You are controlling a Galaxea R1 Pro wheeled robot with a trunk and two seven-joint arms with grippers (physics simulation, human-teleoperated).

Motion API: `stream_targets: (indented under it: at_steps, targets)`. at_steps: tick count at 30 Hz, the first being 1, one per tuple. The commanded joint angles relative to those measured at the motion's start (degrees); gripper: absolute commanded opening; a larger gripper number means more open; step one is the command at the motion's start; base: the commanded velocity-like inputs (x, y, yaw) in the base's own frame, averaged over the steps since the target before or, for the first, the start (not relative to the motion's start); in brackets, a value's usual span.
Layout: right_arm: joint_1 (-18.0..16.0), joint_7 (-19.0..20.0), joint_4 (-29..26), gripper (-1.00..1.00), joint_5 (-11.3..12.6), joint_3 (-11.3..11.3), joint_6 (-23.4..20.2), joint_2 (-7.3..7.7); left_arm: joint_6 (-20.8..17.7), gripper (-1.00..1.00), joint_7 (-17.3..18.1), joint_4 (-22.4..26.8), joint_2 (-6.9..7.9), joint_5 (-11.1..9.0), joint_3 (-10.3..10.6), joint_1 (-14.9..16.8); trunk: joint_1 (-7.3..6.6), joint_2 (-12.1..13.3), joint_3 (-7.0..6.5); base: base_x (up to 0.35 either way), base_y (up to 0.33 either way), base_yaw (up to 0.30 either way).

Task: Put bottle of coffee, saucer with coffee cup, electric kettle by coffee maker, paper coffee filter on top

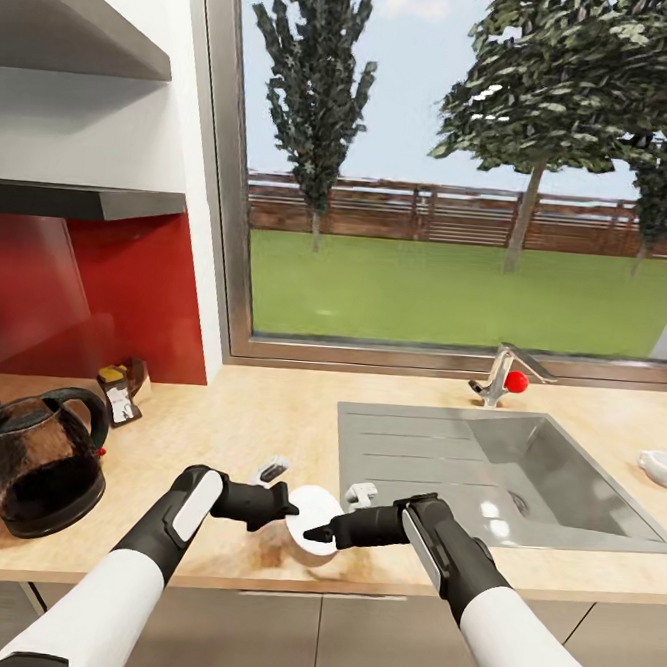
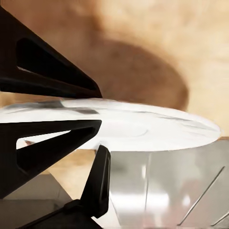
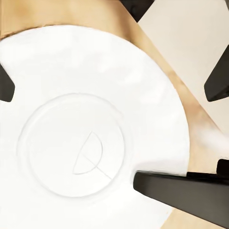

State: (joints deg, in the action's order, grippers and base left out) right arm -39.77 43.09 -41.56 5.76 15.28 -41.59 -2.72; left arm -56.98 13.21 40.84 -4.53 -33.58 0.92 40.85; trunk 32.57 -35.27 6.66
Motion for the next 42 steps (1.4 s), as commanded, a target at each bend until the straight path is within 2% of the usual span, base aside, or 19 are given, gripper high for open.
stream_targets:
  at_steps: [1,5,12,15,20,25,29,30,33,34,36,37,42]
  targets:
    - [0.0,-0.3,-0.1,1.0,0.1,0.1,-0.4,0.05,0.0,-1.0,0.6,0.1,0.09,1.7,0.0,0.1,0.02,-0.1,0.11,0.0,0.0,0.0]
    - [0.0,-0.4,-0.4,1.0,0.0,0.0,-0.4,0.08,-0.2,-1.0,0.6,0.4,0.83,1.8,0.1,0.1,0.02,-0.1,0.11,0.0,0.0,0.0]
    - [0.0,-0.4,-0.8,1.0,-0.1,-0.5,-0.4,0.24,-0.5,-1.0,0.9,0.5,3.85,1.8,-1.1,0.6,0.02,-0.1,0.11,0.0,0.0,0.0]
    - [-0.1,-0.4,-4.4,1.0,-0.3,-0.6,-0.5,0.57,-0.6,-1.0,0.9,0.5,5.14,1.7,-1.8,0.9,0.02,-0.1,0.11,0.0,0.0,0.0]
    - [-0.1,-0.7,-7.4,1.0,-0.5,-0.8,-0.5,1.19,-0.7,-1.0,1.0,0.6,5.94,1.7,-1.9,1.0,0.02,-0.1,0.11,0.0,0.0,0.0]
    - [-0.1,-2.7,-9.8,1.0,-0.5,-0.9,-0.4,3.07,-0.8,-1.0,1.0,1.1,6.35,0.2,-1.9,1.1,0.02,-0.1,0.11,0.0,0.0,0.0]
    - [-0.1,-7.8,-15.1,1.0,-0.5,-0.9,-0.4,4.03,-0.8,-1.0,1.0,2.7,6.44,-2.0,-1.9,1.0,0.02,-0.1,0.11,0.0,0.0,0.0]
    - [-0.1,-12.2,-18.7,1.0,-0.5,-1.0,-0.3,4.4,-0.9,-1.0,1.0,3.3,6.4,-2.9,-1.8,1.0,0.02,-0.1,0.11,0.0,0.0,0.0]
    - [-0.1,-21.8,-24.1,1.0,-0.4,-2.0,0.1,4.68,-0.9,-1.0,1.1,4.2,6.38,-4.1,-1.7,0.7,0.02,-0.1,0.11,0.0,0.0,0.0]
    - [0.0,-25.5,-25.4,1.0,-0.4,-2.2,2.1,4.69,-0.9,-1.0,1.1,5.8,6.31,-4.5,-1.4,0.3,0.02,-0.1,0.11,0.0,0.0,0.0]
    - [0.1,-26.3,-25.6,1.0,-0.4,-2.2,4.9,4.71,-1.0,-1.0,1.2,7.2,6.3,-4.8,-1.3,0.2,0.02,-0.1,0.11,0.0,0.0,0.0]
    - [0.5,-26.6,-25.8,1.0,-0.4,-2.3,8.1,4.73,-1.0,-1.0,1.2,8.8,6.25,-5.0,-1.2,0.1,0.02,-0.1,0.11,-0.063,0.0,0.0]
    - [1.0,-26.7,-25.8,1.0,-0.4,-2.2,9.9,4.66,-1.1,-1.0,1.2,10.2,6.28,-5.2,-1.1,0.1,0.02,-0.1,0.11,-0.261,0.0,0.0]
